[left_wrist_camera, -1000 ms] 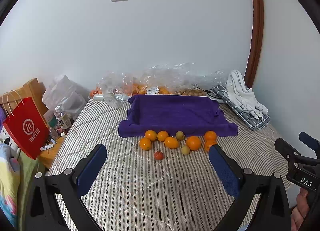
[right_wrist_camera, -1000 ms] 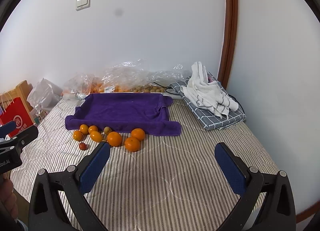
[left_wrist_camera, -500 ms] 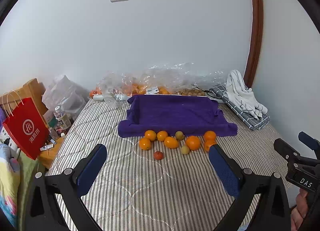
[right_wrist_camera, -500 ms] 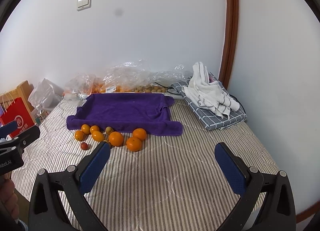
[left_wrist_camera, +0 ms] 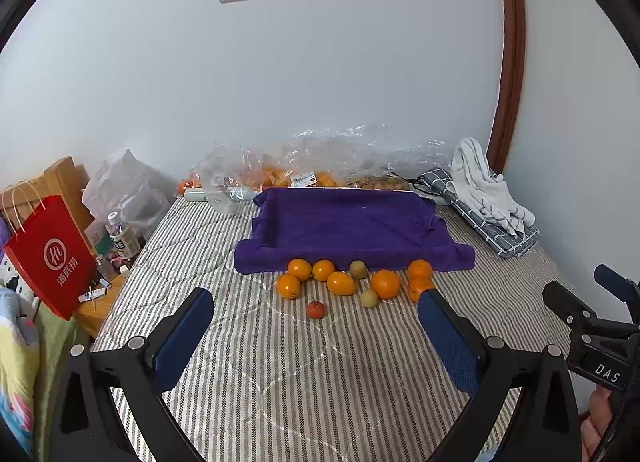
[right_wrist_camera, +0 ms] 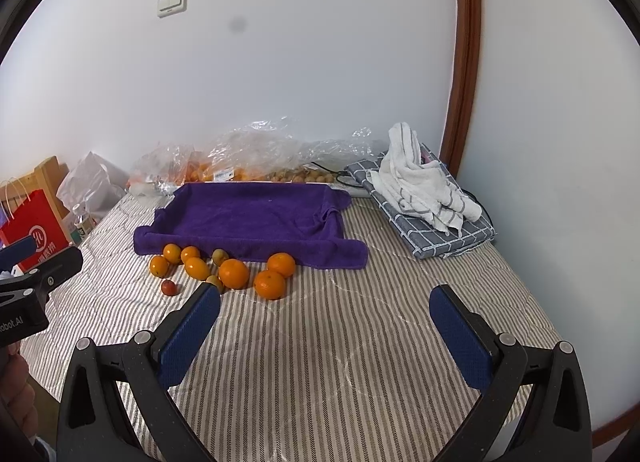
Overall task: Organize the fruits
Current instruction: 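Grasp a large orange with the right tool while the left tool grasps the small red fruit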
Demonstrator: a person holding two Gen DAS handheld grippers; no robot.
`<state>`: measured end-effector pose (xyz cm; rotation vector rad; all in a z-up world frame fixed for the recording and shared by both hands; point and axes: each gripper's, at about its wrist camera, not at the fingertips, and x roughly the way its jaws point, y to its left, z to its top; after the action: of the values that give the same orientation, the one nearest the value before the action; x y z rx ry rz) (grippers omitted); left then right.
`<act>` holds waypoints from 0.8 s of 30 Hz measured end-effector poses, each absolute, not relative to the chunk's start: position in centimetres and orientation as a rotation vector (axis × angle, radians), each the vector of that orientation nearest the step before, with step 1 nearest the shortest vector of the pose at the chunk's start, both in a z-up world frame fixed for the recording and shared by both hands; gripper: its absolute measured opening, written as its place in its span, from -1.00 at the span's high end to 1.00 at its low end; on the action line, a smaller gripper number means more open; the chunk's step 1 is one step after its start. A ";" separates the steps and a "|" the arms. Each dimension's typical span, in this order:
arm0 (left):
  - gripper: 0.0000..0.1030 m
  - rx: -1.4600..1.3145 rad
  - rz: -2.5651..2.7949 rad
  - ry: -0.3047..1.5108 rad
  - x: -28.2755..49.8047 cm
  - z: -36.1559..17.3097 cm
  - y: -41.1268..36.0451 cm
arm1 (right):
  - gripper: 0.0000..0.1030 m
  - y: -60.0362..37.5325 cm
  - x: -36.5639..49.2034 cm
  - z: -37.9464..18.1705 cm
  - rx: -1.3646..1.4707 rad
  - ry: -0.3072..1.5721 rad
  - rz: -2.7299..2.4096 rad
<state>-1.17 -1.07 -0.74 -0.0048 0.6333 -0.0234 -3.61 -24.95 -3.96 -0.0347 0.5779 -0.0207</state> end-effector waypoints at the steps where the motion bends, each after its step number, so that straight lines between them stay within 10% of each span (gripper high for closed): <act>1: -0.99 -0.002 -0.023 0.633 -1.2 -0.8 -1.1 | -0.99 -24.9 -3.6 -4.1 -0.037 0.579 -0.020; 18: -0.99 0.018 0.043 0.766 4.6 -7.5 2.4 | -0.99 -25.0 2.4 -11.4 -0.043 0.677 0.028; 24: -0.87 0.012 0.040 0.845 6.5 -11.4 4.0 | -0.52 -24.3 5.6 -14.5 0.008 0.787 0.143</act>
<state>6.53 3.97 -11.41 0.0121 0.8453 0.0402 5.57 -24.34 -14.54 0.0083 0.7873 0.1434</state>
